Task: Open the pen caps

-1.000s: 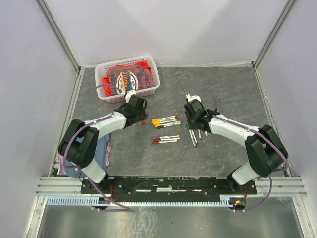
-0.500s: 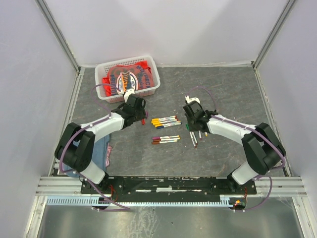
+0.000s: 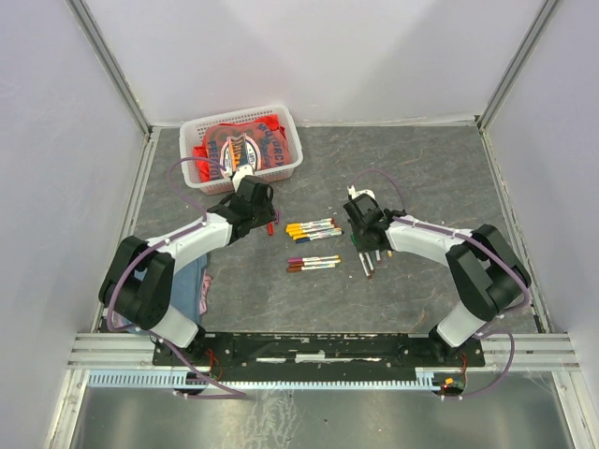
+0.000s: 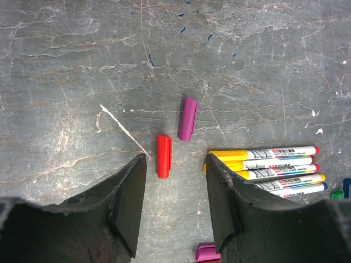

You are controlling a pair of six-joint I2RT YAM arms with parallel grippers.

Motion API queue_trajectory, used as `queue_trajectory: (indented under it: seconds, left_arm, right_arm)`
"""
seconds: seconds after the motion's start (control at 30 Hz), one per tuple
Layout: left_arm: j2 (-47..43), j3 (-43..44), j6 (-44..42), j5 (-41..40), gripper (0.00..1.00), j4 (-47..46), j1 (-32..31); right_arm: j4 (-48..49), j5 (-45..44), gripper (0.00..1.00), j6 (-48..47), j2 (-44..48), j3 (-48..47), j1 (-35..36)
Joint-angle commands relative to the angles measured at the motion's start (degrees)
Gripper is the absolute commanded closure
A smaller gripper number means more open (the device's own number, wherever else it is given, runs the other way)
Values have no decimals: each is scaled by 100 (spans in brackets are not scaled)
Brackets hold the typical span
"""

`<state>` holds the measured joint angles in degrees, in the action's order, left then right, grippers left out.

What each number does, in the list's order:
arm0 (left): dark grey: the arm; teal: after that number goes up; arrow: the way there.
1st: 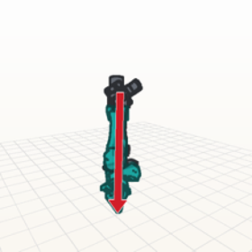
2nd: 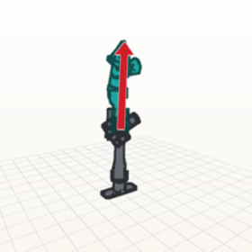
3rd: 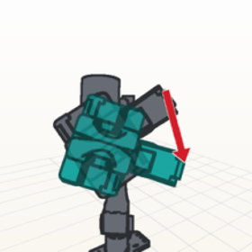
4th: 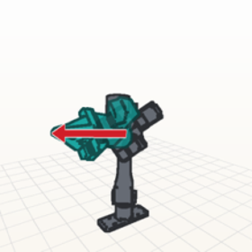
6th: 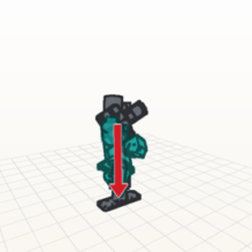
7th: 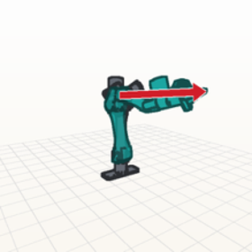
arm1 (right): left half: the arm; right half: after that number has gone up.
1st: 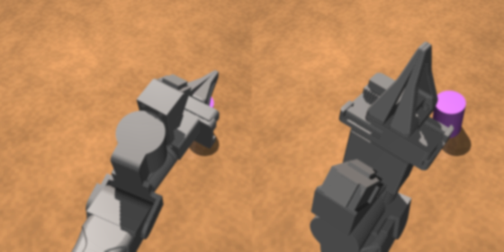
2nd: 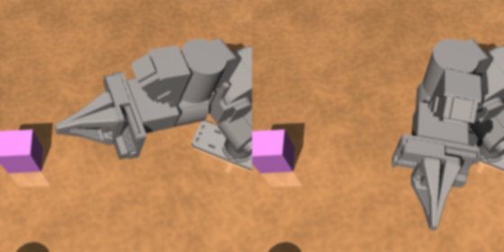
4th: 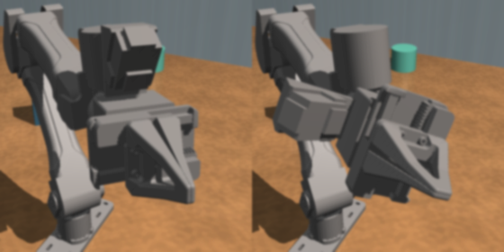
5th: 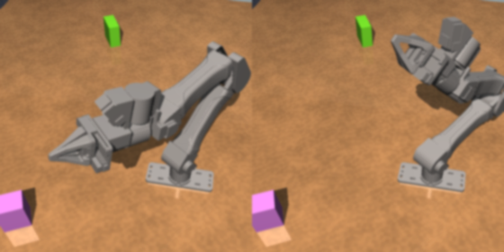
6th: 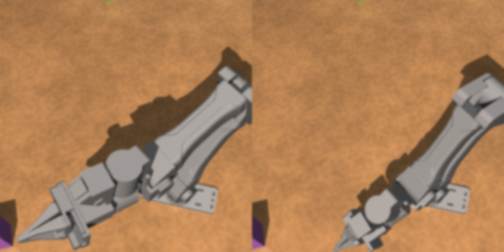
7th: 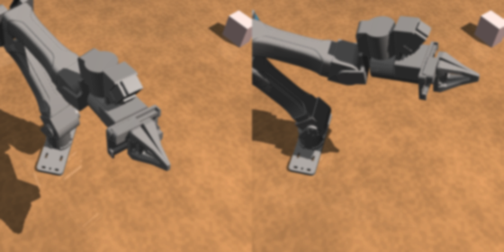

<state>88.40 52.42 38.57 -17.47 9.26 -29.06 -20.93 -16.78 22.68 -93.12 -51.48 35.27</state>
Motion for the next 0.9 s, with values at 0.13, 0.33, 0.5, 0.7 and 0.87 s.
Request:
queue_trajectory:
  seconds: [0.13, 0.33, 0.5, 0.7, 0.87]
  left_arm:
    - [-355, 111, -7, 16, 46, -82, -14]
    - [-372, 186, -7, 109, 46, -86, -12]
    - [-425, 253, -15, 218, 46, -82, -13]
    - [-556, 217, -8, 819, 46, -391, -15]
    - [-547, 232, 99, 1428, 46, -688, -73]
  right_arm:
    - [-96, 16, 71, 59, -189, -72, 33]
    - [-284, 139, 79, 161, -366, -96, 33]
    - [-327, 182, 91, 187, -357, -100, 34]
    - [-386, 60, 99, 104, -55, -198, 34]
    - [-313, 14, 99, 22, 352, -150, 36]
